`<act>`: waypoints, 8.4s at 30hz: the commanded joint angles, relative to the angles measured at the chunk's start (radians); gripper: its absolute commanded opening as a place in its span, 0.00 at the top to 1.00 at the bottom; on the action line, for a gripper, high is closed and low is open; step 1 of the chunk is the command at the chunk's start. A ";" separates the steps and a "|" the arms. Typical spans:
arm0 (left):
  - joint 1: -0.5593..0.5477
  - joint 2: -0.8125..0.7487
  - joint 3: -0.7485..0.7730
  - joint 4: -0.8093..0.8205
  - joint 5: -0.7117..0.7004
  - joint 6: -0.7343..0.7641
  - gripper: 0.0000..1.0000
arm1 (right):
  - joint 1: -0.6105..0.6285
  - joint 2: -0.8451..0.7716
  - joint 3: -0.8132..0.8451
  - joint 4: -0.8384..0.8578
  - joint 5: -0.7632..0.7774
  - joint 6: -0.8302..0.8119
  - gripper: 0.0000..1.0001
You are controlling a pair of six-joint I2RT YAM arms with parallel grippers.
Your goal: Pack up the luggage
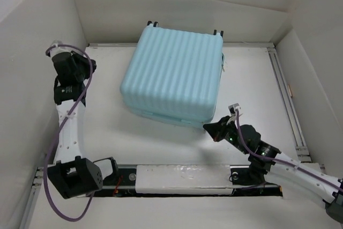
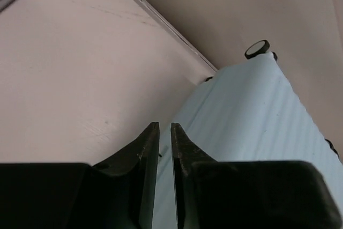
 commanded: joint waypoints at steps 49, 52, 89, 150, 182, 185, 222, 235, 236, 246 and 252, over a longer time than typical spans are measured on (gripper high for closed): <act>-1.234 -0.280 -0.758 0.746 -0.252 -0.468 0.95 | 0.743 0.783 0.416 0.211 0.452 0.154 1.00; -1.234 -0.363 -0.715 0.613 -0.335 -0.405 0.88 | 0.763 0.690 0.425 0.019 0.562 0.210 1.00; -0.334 0.722 0.078 0.919 0.467 -0.431 0.12 | 0.256 -0.133 0.332 -0.560 0.465 0.064 0.42; -0.182 0.338 -0.724 1.591 0.521 -0.784 1.00 | -0.271 0.396 0.518 -0.152 -0.056 -0.295 0.35; -0.085 -0.084 -0.603 0.810 0.476 -0.370 1.00 | -0.129 0.022 0.061 -0.045 -0.035 -0.257 0.47; -0.085 -0.073 -0.603 0.810 0.476 -0.360 1.00 | -0.129 0.047 0.061 -0.020 -0.035 -0.270 0.49; -0.110 -0.009 -0.735 0.996 0.521 -0.428 1.00 | 0.192 0.162 0.037 0.248 0.020 0.117 1.00; -0.194 -0.139 -0.793 0.945 0.469 -0.387 1.00 | 0.380 0.263 0.269 -0.073 0.482 0.168 1.00; -0.180 -0.158 -0.793 0.936 0.469 -0.377 1.00 | 0.402 0.236 0.269 -0.198 0.528 0.234 1.00; -0.156 -0.127 -0.784 0.968 0.459 -0.426 1.00 | 0.416 -0.188 0.038 -0.610 0.697 0.584 0.61; -0.134 -0.064 -0.742 0.990 0.458 -0.469 1.00 | 0.416 -0.141 0.061 -0.684 0.804 0.701 0.48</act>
